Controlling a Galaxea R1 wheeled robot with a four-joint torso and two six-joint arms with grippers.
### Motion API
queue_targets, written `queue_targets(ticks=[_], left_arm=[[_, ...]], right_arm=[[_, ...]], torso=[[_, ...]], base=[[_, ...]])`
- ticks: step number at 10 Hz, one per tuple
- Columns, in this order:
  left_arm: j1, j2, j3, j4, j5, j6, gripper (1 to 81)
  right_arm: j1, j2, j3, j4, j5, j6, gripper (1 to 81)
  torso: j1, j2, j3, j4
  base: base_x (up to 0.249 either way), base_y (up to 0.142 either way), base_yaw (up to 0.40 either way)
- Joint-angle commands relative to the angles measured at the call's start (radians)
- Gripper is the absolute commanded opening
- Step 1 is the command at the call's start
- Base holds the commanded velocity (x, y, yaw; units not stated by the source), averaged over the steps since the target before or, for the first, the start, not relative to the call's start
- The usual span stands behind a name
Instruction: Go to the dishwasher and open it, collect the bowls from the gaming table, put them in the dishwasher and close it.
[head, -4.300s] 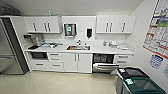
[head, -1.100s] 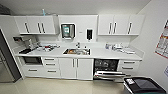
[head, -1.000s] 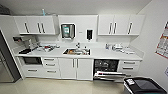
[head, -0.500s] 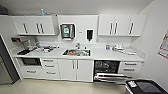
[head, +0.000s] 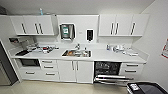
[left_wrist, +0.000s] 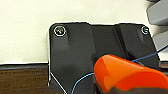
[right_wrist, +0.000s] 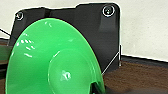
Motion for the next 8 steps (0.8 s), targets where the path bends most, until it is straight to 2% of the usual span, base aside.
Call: queue_targets(ticks=[1, 8], left_arm=[[-0.048, -0.007, 0.002, 0.01, 0.042, 0.005, 1.0], [-0.047, -0.007, 0.002, 0.01, 0.04, 0.005, 1.0]], right_arm=[[0.04, -0.01, 0.002, -0.007, -0.053, 0.0, 1.0], [0.038, -0.009, -0.001, -0.007, -0.053, 0.0, 1.0]], torso=[[0.0, 0.0, 0.0, 0.0], [0.0, 0.0, 0.0, 0.0]], base=[[0.103, 0.0, 0.0], [0.103, 0.0, 0.0]])
